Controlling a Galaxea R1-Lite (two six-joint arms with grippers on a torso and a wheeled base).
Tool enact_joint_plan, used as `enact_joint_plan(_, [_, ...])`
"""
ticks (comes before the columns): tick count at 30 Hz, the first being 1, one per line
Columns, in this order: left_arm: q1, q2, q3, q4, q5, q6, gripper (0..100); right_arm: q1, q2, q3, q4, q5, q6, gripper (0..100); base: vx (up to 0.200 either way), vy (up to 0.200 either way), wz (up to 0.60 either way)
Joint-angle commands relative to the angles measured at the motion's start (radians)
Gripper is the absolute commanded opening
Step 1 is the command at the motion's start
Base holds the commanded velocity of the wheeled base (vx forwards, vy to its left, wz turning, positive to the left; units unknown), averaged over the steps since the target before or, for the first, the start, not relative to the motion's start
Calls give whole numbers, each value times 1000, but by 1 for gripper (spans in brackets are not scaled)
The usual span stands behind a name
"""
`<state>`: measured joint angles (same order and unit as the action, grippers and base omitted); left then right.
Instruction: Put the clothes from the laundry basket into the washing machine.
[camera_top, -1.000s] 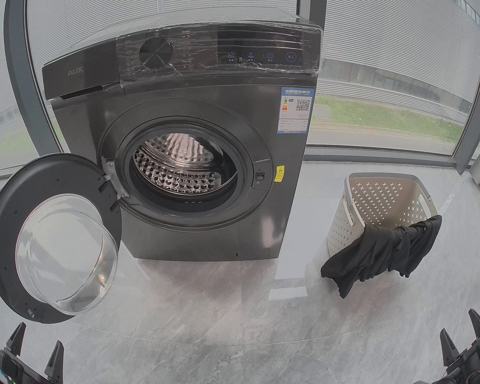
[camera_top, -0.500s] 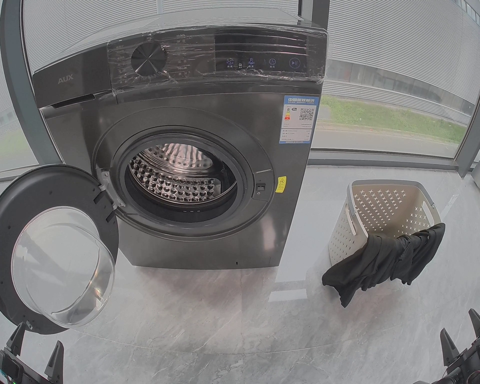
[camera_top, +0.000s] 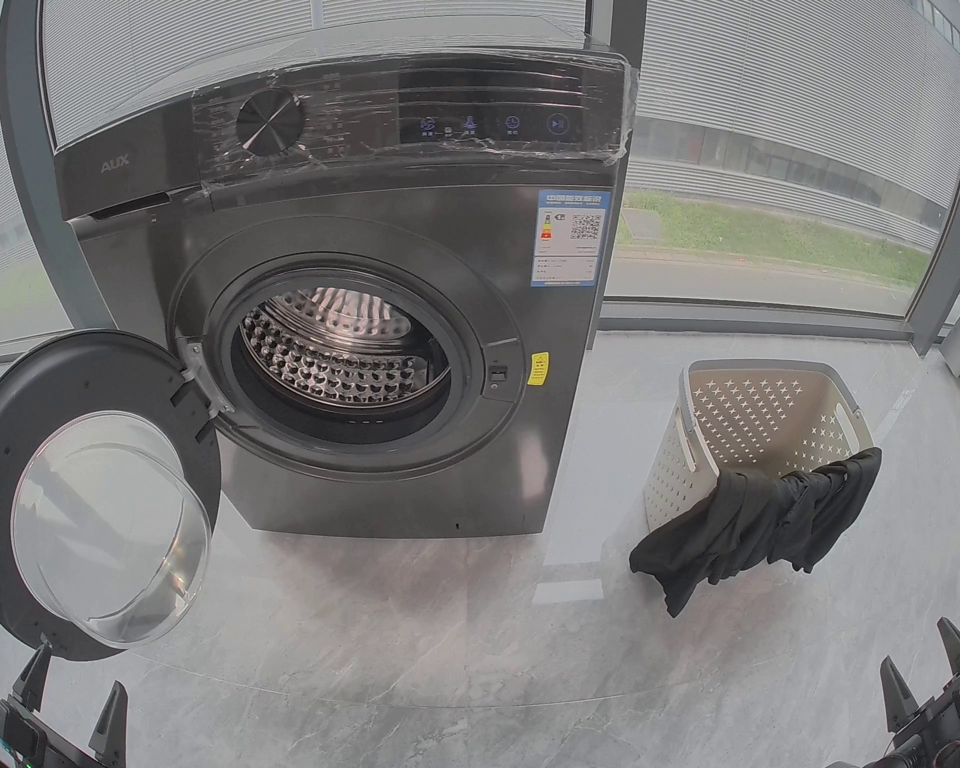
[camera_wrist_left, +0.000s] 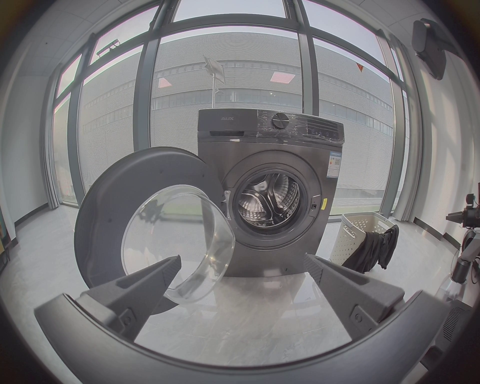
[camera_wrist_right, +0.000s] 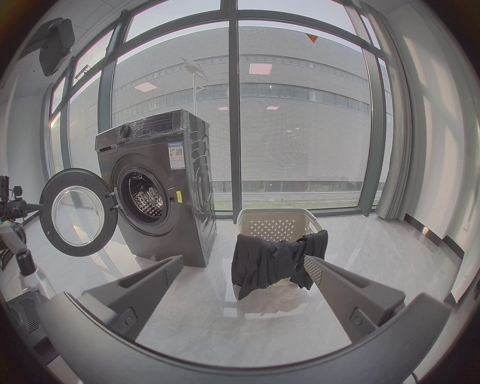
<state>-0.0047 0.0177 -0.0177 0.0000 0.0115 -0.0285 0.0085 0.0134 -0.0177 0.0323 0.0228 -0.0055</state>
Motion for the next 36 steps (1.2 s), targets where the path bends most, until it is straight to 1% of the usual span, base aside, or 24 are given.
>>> enact_joint_plan(1, [0, -18, 15, 0, 1, -1, 100, 1, -13, 4, 0, 0, -1, 100, 0, -200, 0])
enact_joint_plan(15, [0, -18, 15, 0, 1, -1, 100, 1, -13, 4, 0, 0, -1, 100, 0, -200, 0])
enact_joint_plan(24, [0, -18, 15, 0, 1, -1, 100, -1, -13, 4, 0, 0, -1, 100, 0, 0, 0])
enact_joint_plan(36, [0, -18, 15, 0, 1, -1, 100, -1, -13, 4, 0, 0, -1, 100, 200, 0, 0])
